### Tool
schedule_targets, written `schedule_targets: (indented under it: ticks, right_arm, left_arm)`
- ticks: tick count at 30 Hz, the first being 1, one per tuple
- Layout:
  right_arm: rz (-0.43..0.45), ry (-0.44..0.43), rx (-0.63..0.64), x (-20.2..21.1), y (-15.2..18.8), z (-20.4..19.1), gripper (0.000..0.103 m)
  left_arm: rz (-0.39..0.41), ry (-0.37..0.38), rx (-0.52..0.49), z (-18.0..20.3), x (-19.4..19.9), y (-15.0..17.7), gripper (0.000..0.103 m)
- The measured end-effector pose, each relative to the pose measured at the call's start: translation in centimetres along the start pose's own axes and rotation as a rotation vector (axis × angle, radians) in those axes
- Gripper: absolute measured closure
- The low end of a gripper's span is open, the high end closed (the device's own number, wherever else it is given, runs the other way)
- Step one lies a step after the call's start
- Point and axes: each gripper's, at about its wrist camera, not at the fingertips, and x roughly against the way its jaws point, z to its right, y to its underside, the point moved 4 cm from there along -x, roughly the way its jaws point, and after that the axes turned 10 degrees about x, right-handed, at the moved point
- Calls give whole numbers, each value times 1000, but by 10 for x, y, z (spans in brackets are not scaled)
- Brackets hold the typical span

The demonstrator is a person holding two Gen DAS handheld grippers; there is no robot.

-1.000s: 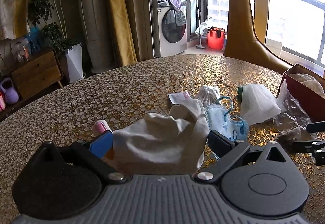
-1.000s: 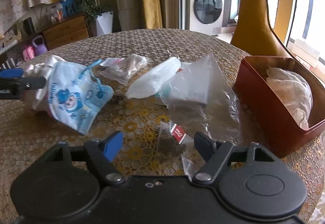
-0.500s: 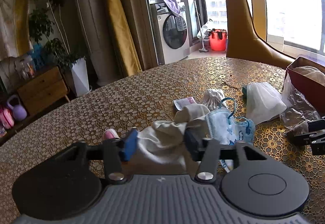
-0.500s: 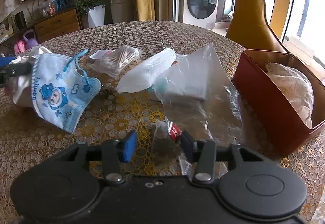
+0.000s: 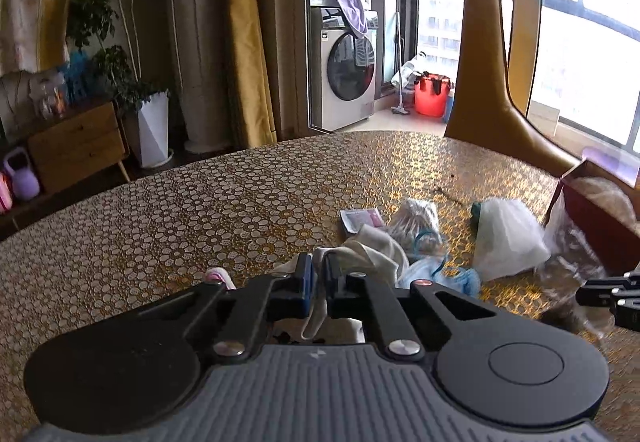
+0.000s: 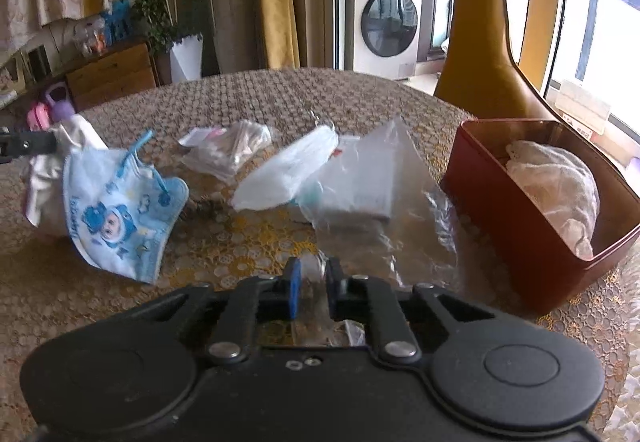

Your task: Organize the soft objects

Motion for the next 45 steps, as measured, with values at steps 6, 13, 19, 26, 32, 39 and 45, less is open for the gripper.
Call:
schedule_targets:
  ticks: [6,13,19,26,32,39,45]
  right_arm:
    - [50,-28,-11,23,-5,2,92]
    - [103,-67,-30,50,-11,7,93]
    - [129,-90,-35,70,-13,11,93]
    - [120,-104,-46,76,-7,15,93]
    - [111,-112,-52,74,-2,12,93]
    - [88,-117,-54,68,3,10,93]
    - [76,-116,-52,65,5,8,93]
  left_arm:
    - [20,28,82,-9,18,-19,97]
    - [65,88,134,-8,49,-46,98]
    - [35,161,102,6,58,-54,98]
    - [-55,137,130,4,38,-34,97]
    - [-90,93,84,7,26,-15,34]
    - [-80,58,35,16,8,-4,13]
    - [-87,-11,34,18,-14,0,14]
